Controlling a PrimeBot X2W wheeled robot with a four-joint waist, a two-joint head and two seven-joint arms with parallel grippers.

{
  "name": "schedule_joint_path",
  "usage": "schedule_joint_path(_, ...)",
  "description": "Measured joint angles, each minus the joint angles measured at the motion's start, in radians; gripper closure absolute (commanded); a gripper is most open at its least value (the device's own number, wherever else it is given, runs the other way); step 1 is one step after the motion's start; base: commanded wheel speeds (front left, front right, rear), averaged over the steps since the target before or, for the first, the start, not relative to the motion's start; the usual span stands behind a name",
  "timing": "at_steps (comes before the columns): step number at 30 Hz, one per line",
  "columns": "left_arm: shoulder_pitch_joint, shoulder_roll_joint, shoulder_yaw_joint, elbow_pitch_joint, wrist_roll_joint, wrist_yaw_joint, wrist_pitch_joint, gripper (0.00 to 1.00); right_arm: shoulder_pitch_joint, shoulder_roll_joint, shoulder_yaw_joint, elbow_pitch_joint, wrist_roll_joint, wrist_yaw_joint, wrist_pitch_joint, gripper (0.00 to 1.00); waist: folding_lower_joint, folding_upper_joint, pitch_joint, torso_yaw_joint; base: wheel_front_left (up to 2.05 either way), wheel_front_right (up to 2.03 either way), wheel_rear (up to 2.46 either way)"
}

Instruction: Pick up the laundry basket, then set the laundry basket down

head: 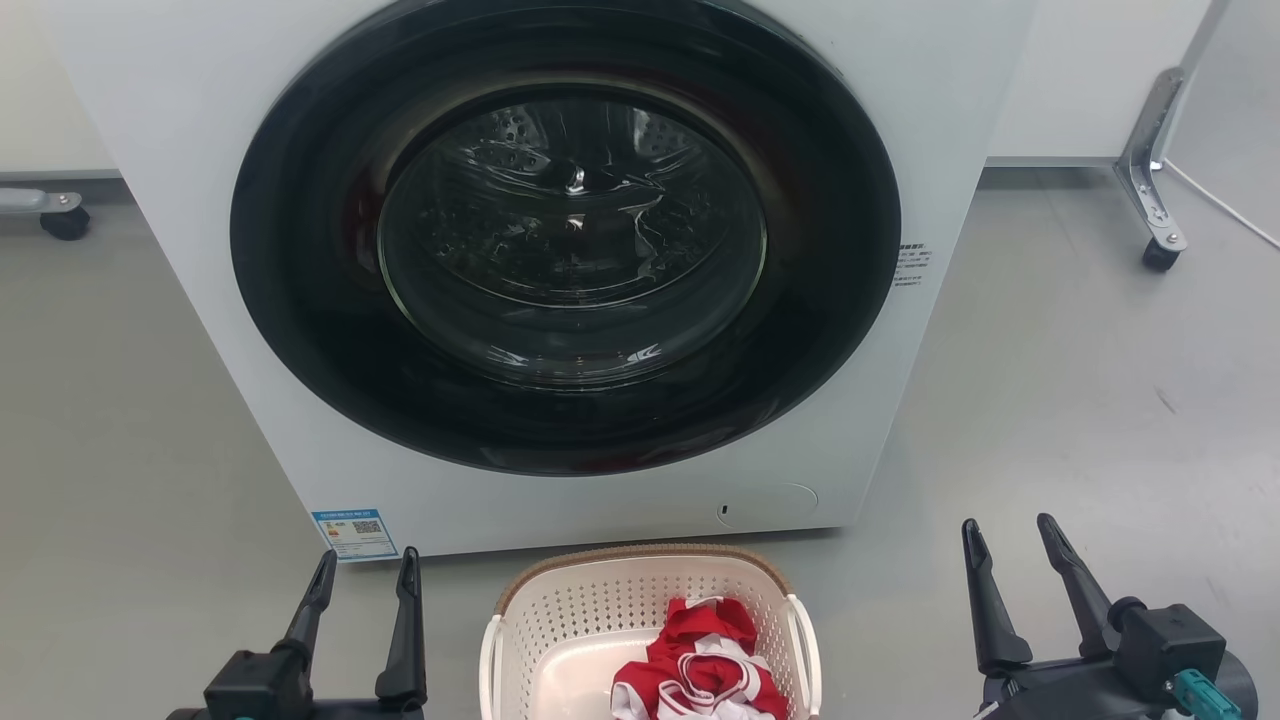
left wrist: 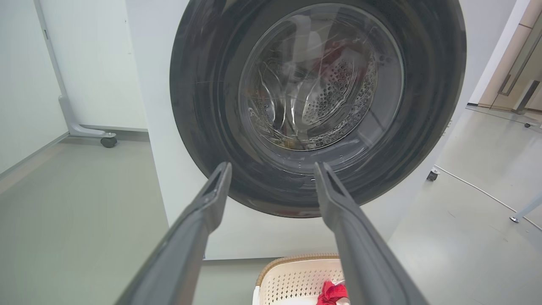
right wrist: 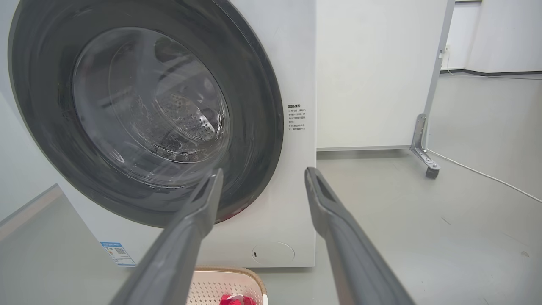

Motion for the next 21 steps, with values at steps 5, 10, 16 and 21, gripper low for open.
schedule_joint_path(5, 0.000, -0.002, 0.004, -0.007, 0.001, 0.000, 0.009, 0.00, 0.013, 0.000, -0.005, -0.005, -0.007, -0.001, 0.000, 0.00, 0.0000, 0.0000, 0.001, 0.001, 0.00, 0.00, 0.00)
schedule_joint_path(10, 0.000, -0.003, 0.004, -0.009, 0.001, 0.000, 0.023, 0.00, 0.014, 0.003, -0.011, -0.009, -0.007, -0.004, 0.000, 0.00, 0.0000, 0.0000, 0.001, 0.002, 0.00, 0.00, 0.00)
schedule_joint_path(16, 0.000, -0.006, 0.005, -0.014, 0.003, 0.007, 0.034, 0.00, 0.015, 0.007, -0.014, -0.011, -0.007, -0.005, 0.000, 0.00, 0.0000, 0.0000, 0.002, 0.003, 0.00, 0.00, 0.00)
schedule_joint_path(21, 0.011, -0.017, 0.001, 0.016, 0.000, 0.007, 0.034, 1.00, 0.029, 0.017, -0.006, 0.018, -0.006, -0.004, 0.002, 1.00, 0.0000, 0.0000, 0.002, 0.004, 0.00, 0.00, 0.00)
